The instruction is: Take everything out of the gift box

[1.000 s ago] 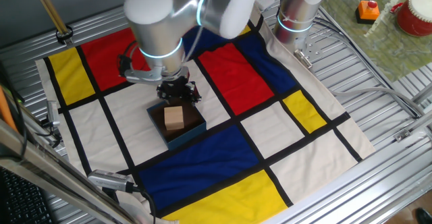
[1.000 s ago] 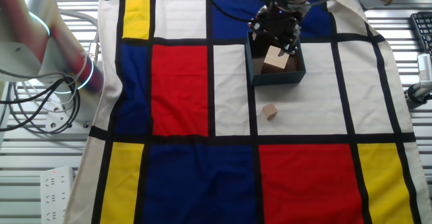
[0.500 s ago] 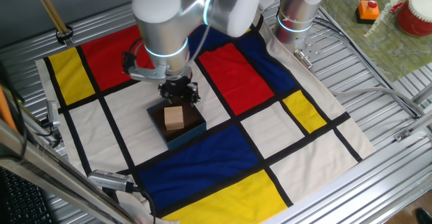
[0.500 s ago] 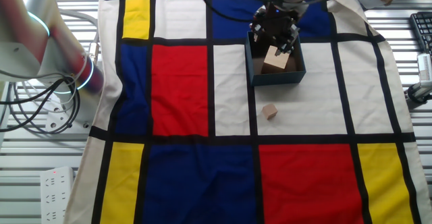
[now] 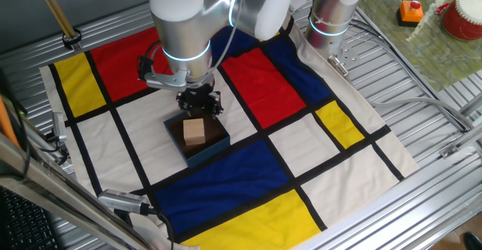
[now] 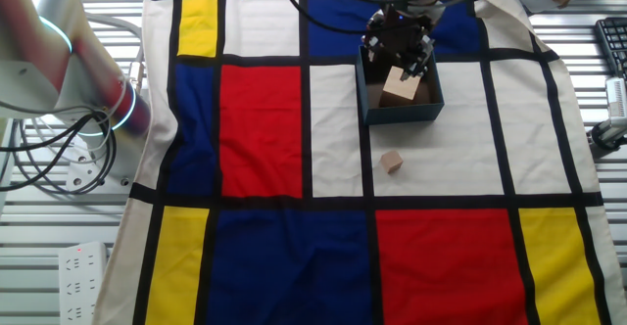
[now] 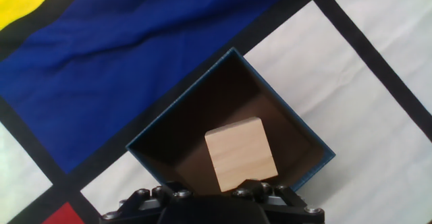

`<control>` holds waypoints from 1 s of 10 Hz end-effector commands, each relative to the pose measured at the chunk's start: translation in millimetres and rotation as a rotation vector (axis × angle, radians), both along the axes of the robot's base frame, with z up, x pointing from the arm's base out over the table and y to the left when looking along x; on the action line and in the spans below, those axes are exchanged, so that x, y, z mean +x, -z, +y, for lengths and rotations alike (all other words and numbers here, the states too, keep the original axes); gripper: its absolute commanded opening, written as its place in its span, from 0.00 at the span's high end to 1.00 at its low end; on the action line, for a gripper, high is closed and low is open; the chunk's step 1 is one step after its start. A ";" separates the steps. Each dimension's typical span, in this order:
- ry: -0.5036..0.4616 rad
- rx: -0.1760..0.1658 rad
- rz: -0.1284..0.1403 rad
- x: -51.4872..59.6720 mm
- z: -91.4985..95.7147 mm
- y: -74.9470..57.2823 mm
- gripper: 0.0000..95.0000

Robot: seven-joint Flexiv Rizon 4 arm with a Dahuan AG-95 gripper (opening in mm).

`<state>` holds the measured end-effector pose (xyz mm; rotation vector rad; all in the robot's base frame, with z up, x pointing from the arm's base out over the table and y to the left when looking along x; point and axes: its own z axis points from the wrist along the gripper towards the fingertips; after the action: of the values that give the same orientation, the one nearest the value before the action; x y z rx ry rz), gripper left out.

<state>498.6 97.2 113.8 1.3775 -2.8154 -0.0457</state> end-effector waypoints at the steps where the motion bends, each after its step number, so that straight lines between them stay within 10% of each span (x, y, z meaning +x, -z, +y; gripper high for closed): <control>1: 0.002 -0.003 0.000 0.3 0.6 0.6 0.40; 10: -0.019 0.032 -0.020 0.3 0.6 0.6 0.40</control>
<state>498.7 98.5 113.1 1.4067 -2.8112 -0.0480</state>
